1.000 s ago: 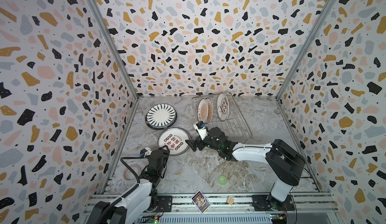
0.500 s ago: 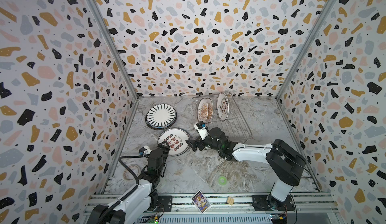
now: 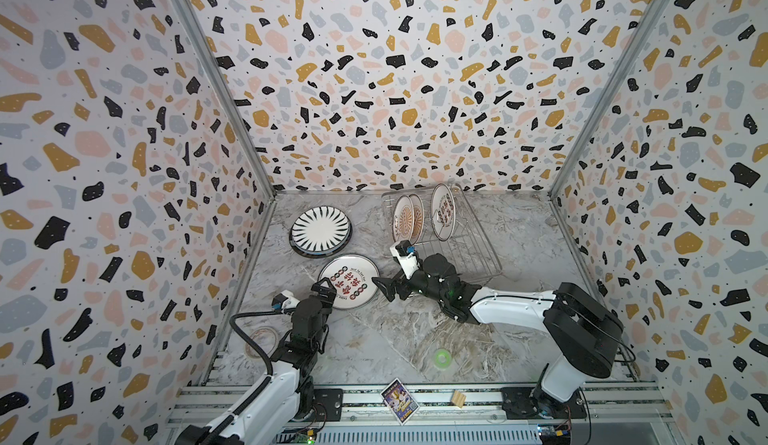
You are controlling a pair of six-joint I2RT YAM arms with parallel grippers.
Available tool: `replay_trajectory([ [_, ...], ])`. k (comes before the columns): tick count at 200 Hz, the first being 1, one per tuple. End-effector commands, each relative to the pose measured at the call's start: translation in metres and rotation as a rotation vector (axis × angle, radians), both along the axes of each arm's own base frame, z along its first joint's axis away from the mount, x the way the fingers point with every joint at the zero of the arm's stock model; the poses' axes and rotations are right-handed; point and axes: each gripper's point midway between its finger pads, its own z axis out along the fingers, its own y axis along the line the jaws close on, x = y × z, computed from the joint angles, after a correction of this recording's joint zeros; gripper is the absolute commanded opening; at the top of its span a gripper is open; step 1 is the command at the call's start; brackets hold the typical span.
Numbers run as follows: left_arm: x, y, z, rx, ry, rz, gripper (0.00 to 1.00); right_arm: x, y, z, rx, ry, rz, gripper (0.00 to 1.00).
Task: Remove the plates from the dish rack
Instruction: 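Open and raise the left gripper off the stack while the right moves to the rack, then insert the right gripper beside the next red-lettered plate and close on its rim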
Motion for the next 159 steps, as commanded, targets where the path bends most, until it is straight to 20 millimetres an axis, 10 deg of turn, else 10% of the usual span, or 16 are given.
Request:
replay_trajectory([
  [1, 0.01, -0.002, 0.034, 0.086, -0.115, -0.041, 1.0, -0.008, -0.01, 0.042, 0.089, -0.089, -0.003, 1.0],
  [63, -0.004, -0.062, 0.136, 0.178, -0.625, -0.393, 1.0, 0.008, -0.065, 0.072, 0.139, -0.176, -0.24, 0.99],
  [159, -0.013, -0.159, 0.159, 0.313, -0.7, -0.706, 1.0, 0.08, -0.141, 0.083, 0.059, -0.161, -0.481, 0.99],
])
